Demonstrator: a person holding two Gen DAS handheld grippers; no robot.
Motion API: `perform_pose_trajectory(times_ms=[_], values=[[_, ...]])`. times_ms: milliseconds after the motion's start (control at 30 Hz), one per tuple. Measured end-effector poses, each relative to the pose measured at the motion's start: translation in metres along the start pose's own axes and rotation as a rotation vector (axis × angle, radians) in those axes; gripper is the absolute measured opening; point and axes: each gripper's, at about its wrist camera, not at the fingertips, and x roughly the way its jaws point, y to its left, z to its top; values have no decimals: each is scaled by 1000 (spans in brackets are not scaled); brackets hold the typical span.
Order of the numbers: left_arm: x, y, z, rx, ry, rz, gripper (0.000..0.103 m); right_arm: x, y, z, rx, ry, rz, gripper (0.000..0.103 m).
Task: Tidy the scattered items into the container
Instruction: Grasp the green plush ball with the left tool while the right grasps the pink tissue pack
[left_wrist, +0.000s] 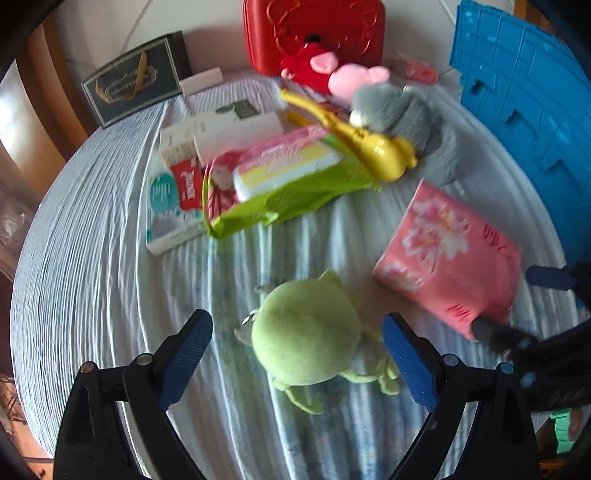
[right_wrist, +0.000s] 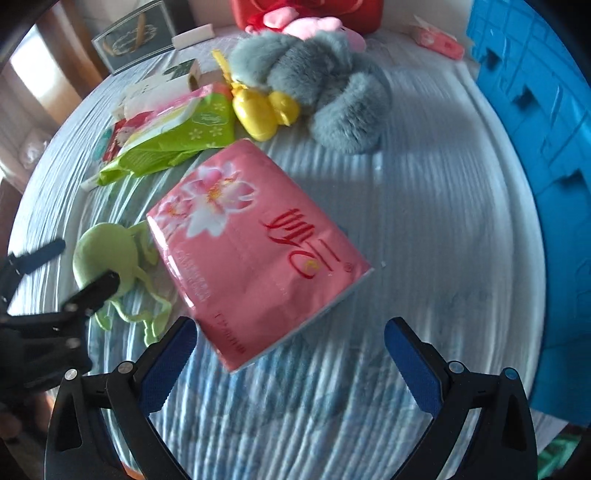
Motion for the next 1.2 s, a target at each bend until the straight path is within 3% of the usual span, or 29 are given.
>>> perform_pose_trajectory(times_ms=[233,500,633,733,833,967,1067,1133,1200], values=[[49,-1,-4,10,136,59,95,-3,7,5,-111,-41,-37,103],[32,5,8,-71,70,54,92,4,16,17,-267,-44,-11,103],[55,-2,6,-87,133,51,93,19,10,21,-276,-3,20,103],[54,1,5,-128,121,36,92,37,5,19,-274,61,14,103],[55,4,3,-149,114,47,101,47,-4,10,-242,-28,54,103],[54,8,1,-174,104,58,103,63,-5,-2,-245,-96,41,103],[56,7,4,-183,111,65,103,73,-6,-6,-258,-104,40,103],[50,-4,-4,-196,140,67,99,81,-10,-3,-244,-56,51,103],[40,-7,-6,-198,94,80,98,75,-17,-3,-216,-77,91,103]])
